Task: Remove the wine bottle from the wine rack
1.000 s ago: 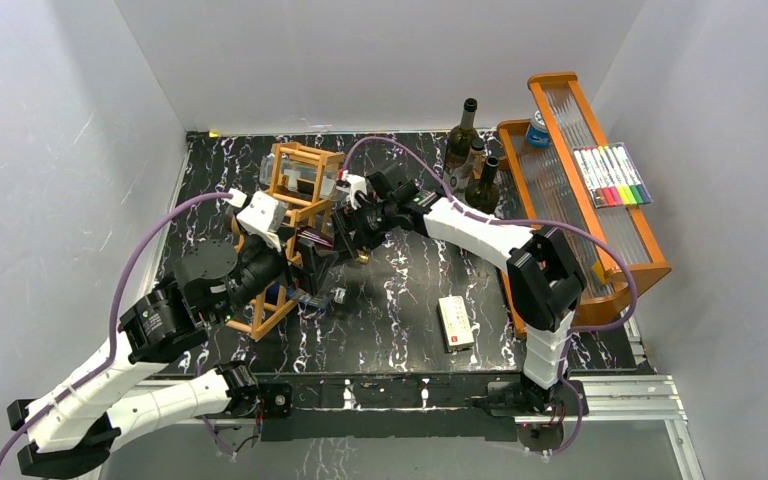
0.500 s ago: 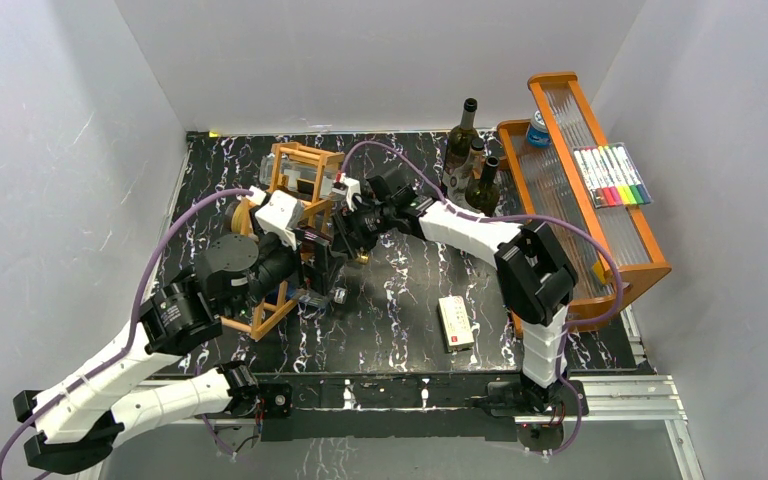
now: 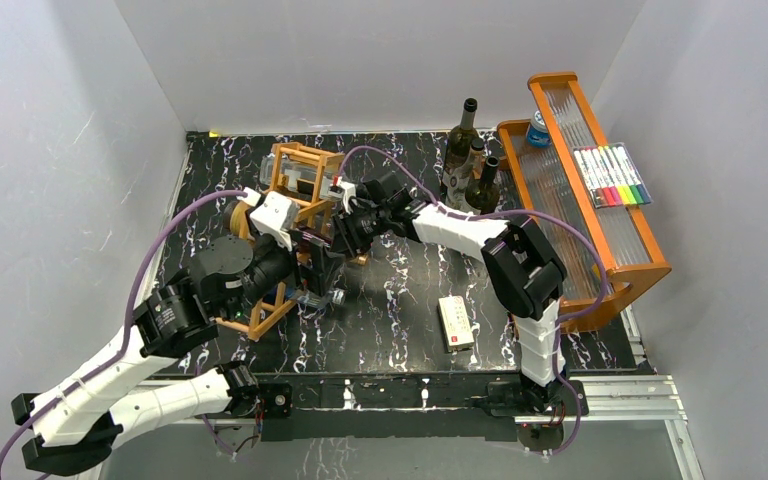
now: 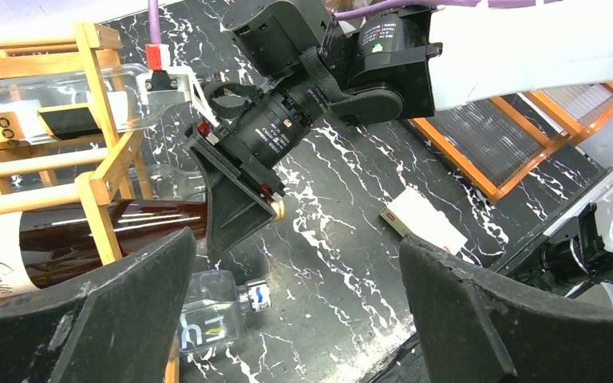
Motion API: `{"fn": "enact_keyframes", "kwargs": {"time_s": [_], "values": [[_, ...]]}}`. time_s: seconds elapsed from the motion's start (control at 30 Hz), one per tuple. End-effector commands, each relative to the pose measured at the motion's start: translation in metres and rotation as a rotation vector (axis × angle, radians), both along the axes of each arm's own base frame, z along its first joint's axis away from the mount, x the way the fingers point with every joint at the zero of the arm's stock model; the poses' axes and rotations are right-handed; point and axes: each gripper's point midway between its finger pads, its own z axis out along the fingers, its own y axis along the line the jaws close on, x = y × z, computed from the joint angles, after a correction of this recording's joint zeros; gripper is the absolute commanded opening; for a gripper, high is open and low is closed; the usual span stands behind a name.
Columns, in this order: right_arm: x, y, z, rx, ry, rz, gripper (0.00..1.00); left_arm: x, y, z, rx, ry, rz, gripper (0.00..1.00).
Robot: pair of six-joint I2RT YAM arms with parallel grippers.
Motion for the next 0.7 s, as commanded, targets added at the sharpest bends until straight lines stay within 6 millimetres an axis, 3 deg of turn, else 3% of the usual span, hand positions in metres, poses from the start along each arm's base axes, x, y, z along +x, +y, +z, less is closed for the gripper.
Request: {"fn": "enact_keyframes", "kwargs": {"time_s": [0.0,0.17,0.3,0.47,0.67], "values": [[0.004,0.025,0.029,0.131,-0.074,0.013,0.38,-0.002,0.009,0.014,-0.023,-0.022,0.019,0.98],[-0.001,0.046,0.032,0.157,-0.089,0.011,0.27,-0.001,0.012,0.015,-0.017,-0.029,0.029,0.98],[0.001,0.05,0.038,0.172,-0.091,-0.01,0.2,-0.001,0.013,0.016,-0.014,-0.028,0.032,0.98],[-0.002,0.038,0.041,0.15,-0.125,-0.024,0.17,-0.003,0.015,0.01,-0.018,-0.015,0.036,0.98],[-0.009,0.013,0.04,0.134,-0.135,-0.031,0.04,-0.002,0.012,0.005,-0.015,-0.01,0.032,0.98]]}}
